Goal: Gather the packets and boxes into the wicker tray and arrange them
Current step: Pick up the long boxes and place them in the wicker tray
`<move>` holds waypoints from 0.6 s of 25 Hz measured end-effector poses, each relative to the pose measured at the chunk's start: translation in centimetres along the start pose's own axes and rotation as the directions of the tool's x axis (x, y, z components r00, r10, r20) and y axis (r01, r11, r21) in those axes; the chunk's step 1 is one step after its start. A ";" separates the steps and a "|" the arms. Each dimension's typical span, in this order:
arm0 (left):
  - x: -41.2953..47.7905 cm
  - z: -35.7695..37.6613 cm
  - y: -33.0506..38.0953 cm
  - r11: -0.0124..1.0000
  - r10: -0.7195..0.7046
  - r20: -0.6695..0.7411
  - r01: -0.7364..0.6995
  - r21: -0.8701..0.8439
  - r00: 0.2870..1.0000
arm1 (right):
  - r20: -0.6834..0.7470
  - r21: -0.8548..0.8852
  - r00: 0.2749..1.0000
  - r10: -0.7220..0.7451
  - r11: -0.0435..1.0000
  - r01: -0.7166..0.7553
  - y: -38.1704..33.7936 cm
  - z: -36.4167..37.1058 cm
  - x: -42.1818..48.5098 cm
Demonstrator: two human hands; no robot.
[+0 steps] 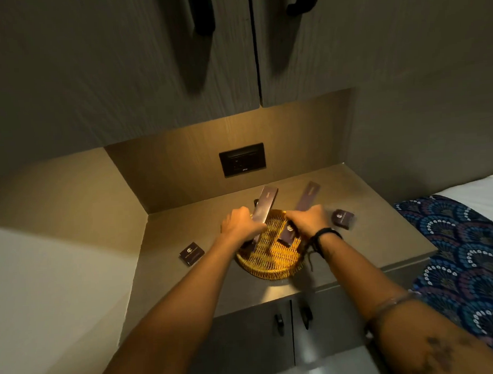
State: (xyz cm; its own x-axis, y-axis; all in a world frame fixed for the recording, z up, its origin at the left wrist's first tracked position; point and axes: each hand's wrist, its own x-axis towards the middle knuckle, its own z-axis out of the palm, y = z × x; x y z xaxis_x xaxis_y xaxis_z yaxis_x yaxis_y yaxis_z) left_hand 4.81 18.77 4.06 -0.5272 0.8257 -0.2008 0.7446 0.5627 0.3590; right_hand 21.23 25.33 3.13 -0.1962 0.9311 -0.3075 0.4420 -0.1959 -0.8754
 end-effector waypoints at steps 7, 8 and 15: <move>2.3 3.2 1.6 0.972 0.085 0.058 -0.095 0.216 0.995 | -0.018 -0.368 0.997 0.077 0.926 -0.079 -0.1 4.5 0.0; 2.5 3.5 1.3 0.963 0.097 0.055 -0.108 0.247 0.994 | -0.032 -0.411 0.997 0.073 0.908 -0.080 -0.3 4.8 0.1; 2.6 3.9 0.9 0.933 0.092 0.042 -0.101 0.345 0.995 | -0.079 -0.575 0.994 0.079 0.811 -0.110 -0.5 6.4 0.4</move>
State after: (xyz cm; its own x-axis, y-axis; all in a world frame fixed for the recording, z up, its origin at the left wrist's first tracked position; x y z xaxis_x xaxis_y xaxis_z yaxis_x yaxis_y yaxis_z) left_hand 5.71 21.60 0.33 -0.4383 0.8751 -0.2052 0.8894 0.4552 0.0413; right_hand 15.35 23.81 1.08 -0.0907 0.9341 -0.3452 0.8832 -0.0846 -0.4613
